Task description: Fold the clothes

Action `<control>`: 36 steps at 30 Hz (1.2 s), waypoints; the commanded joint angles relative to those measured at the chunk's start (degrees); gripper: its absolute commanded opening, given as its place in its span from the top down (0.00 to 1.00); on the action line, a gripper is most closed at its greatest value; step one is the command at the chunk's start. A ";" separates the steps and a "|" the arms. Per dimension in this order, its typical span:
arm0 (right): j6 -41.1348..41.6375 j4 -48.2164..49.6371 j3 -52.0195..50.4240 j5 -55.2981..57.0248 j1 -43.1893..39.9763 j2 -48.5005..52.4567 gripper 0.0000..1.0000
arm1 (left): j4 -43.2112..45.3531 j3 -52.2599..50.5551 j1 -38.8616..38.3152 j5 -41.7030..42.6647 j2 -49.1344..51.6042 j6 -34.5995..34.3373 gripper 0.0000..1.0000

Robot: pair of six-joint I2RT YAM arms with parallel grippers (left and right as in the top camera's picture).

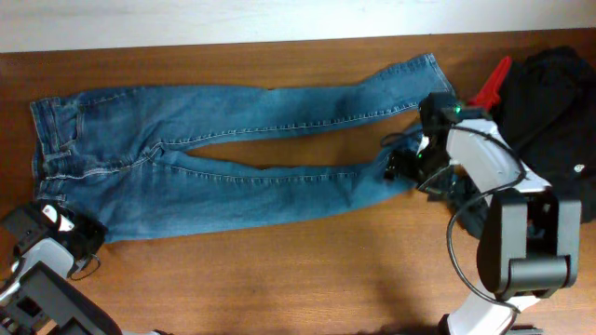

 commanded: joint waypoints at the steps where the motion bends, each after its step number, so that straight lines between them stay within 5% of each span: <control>1: 6.12 10.27 -8.39 -4.48 0.17 -0.28 0.06 | -1.01 -1.01 -0.39 3.08 1.01 -0.04 1.00; 3: 7.43 15.58 -11.74 -4.46 0.17 -0.28 0.09 | -1.53 -0.85 -0.37 3.61 0.20 0.81 1.00; 6: 7.69 22.88 -14.67 -4.90 0.11 -0.28 0.29 | -3.39 -0.11 -0.37 3.58 -2.97 3.10 1.00; 7: 7.67 23.80 -14.62 -4.90 0.11 -0.31 0.37 | -3.87 0.17 -0.39 3.56 -4.11 3.21 0.99; 8: 7.65 25.29 -14.58 -4.90 0.11 -0.46 0.60 | -4.66 0.63 -0.37 3.58 -6.64 3.19 1.00; 12: 4.76 25.59 -13.38 -4.94 0.13 -2.05 0.95 | -6.43 1.38 -0.37 3.28 -14.53 3.52 0.99; 19: 0.72 9.68 -7.61 6.64 0.13 -17.51 0.96 | -14.69 4.48 -0.39 0.07 -30.18 4.52 1.00; 26: 2.12 -3.50 -3.87 14.32 0.13 -32.15 0.96 | -29.24 19.26 -0.39 -1.27 -32.74 6.91 1.00; 36: -1.66 -8.92 5.81 15.32 0.17 -32.61 0.96 | -34.84 30.64 -0.39 -11.30 -30.82 8.09 1.00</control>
